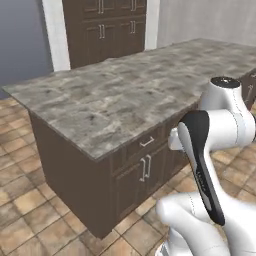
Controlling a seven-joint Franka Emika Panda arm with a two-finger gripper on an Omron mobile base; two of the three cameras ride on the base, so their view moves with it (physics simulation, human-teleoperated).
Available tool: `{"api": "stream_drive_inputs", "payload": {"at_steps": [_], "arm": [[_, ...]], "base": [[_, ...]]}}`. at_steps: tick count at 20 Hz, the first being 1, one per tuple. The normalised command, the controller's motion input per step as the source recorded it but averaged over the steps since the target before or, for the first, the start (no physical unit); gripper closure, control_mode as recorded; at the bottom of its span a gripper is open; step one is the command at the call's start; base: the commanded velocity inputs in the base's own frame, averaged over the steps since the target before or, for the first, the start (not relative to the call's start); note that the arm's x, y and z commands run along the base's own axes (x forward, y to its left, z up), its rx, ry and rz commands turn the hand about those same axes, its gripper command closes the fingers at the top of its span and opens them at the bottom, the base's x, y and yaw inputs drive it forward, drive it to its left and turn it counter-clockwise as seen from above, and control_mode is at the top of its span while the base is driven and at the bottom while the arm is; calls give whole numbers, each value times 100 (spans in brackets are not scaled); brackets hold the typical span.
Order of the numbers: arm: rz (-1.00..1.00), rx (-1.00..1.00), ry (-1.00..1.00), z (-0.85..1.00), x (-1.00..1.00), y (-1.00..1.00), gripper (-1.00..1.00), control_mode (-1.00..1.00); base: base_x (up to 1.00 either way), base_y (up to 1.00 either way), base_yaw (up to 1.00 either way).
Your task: Navigate to the coffee machine.
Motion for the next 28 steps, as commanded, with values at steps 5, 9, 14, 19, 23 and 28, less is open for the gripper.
{"api": "stream_drive_inputs", "payload": {"at_steps": [5, 9, 14, 19, 23, 28], "arm": [[0, 0, 0, 0, 0, 0, -100, 100], [0, 0, 0, 0, 0, 0, -100, 100], [0, 0, 0, 0, 0, 0, -100, 100], [0, 0, 0, 0, 0, 0, -100, 100], [0, 0, 0, 0, 0, 0, -100, 100], [0, 0, 0, 0, 0, 0, -100, 100]], "base": [[-19, 38, 78], [-24, 29, 73], [-22, 20, 68], [0, 14, 63], [0, 14, 61], [7, 28, 61]]}}
